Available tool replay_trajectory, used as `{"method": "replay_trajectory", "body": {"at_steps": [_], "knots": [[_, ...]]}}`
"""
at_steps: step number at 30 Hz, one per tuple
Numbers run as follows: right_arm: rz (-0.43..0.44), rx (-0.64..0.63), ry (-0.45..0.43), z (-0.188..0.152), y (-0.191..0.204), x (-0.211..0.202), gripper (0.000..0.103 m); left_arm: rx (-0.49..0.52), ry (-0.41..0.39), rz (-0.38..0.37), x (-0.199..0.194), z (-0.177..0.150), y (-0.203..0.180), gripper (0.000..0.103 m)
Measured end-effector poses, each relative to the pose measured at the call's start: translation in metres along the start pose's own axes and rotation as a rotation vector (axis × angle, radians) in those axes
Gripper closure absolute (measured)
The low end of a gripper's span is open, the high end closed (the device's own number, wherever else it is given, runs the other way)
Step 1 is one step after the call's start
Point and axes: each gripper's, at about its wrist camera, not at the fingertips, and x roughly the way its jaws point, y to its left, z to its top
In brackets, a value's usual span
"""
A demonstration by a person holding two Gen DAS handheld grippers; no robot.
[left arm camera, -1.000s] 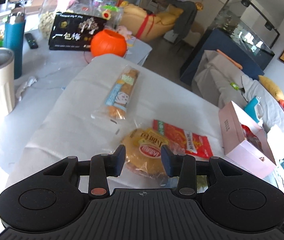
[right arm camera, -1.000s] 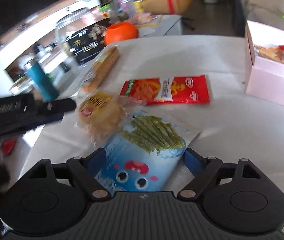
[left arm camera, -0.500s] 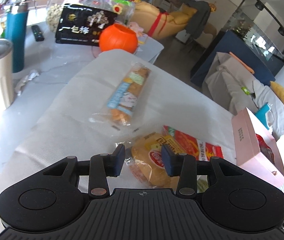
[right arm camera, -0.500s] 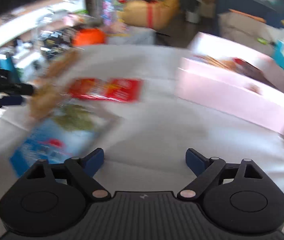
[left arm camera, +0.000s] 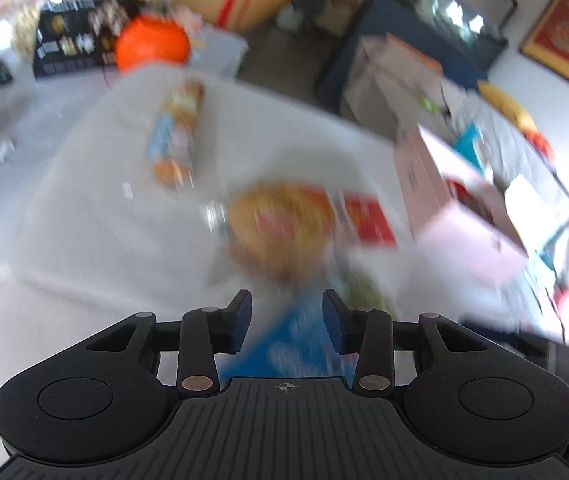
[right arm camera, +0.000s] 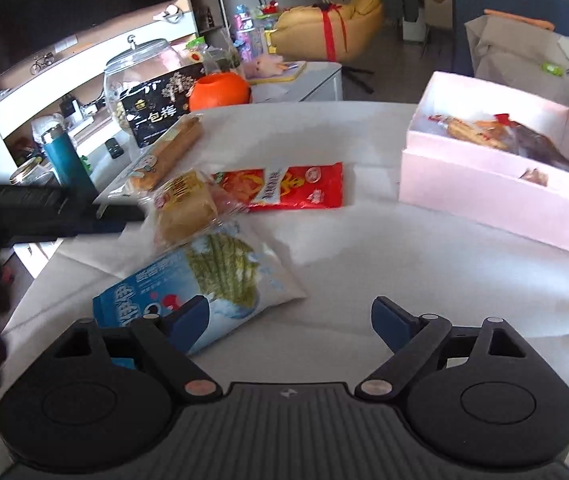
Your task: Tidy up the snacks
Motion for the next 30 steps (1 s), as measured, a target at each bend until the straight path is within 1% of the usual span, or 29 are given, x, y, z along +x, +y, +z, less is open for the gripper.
{"method": "replay_trajectory", "body": {"at_steps": [2,3,6,7,8,10,12,13,15,17,18,21,22,24,25,28,30], "knots": [[-0.005,0.023,0.006,0.0,-0.007,-0.002,0.014,0.001,0.047,-0.016,0.005,-0.01,-0.005,0.063],[-0.007,0.033,0.01,0.001,-0.009,-0.002,0.014,-0.001,0.074,-0.043,0.008,-0.015,-0.008,0.063],[-0.009,0.061,0.022,0.001,-0.017,-0.004,0.014,0.009,0.115,-0.132,0.014,-0.021,-0.02,0.064],[-0.008,0.064,0.025,0.0,-0.018,-0.005,0.014,0.005,0.117,-0.15,0.015,-0.021,-0.021,0.064],[-0.01,0.063,0.027,-0.001,-0.018,-0.005,0.014,-0.003,0.106,-0.149,0.014,-0.019,-0.02,0.064],[-0.011,0.057,0.028,-0.003,-0.015,-0.005,0.014,-0.01,0.052,-0.089,0.008,-0.015,-0.017,0.064],[-0.001,0.059,0.038,-0.003,-0.011,-0.002,0.014,-0.022,-0.01,-0.001,0.0,-0.01,-0.008,0.064],[0.008,0.063,0.044,-0.002,-0.009,0.0,0.014,-0.034,-0.033,0.037,-0.003,-0.008,-0.004,0.064],[0.045,0.075,0.065,0.002,-0.001,0.01,0.014,-0.053,-0.062,0.089,-0.007,-0.003,0.004,0.064],[0.085,0.088,0.098,0.01,0.01,0.026,0.014,-0.069,-0.071,0.109,-0.008,0.002,0.008,0.064],[0.083,0.089,0.102,0.013,0.016,0.033,0.01,-0.077,-0.074,0.112,-0.008,0.004,0.009,0.064],[0.002,0.013,0.08,0.022,0.04,0.053,0.008,-0.073,-0.082,0.117,-0.007,0.01,0.007,0.064],[-0.041,-0.044,0.074,0.023,0.049,0.059,0.008,-0.064,-0.085,0.121,-0.008,0.011,0.005,0.063],[-0.099,-0.148,0.067,0.018,0.061,0.064,0.009,-0.05,-0.09,0.128,-0.006,0.014,0.001,0.063],[-0.1,-0.17,0.045,0.015,0.062,0.061,0.009,-0.045,-0.093,0.131,-0.005,0.015,0.0,0.063],[-0.076,-0.158,0.045,0.009,0.048,0.05,0.01,-0.038,-0.101,0.141,-0.001,0.021,-0.004,0.063],[-0.107,-0.148,0.027,0.002,0.029,0.039,0.01,-0.039,-0.107,0.142,0.002,0.024,-0.005,0.063]]}}
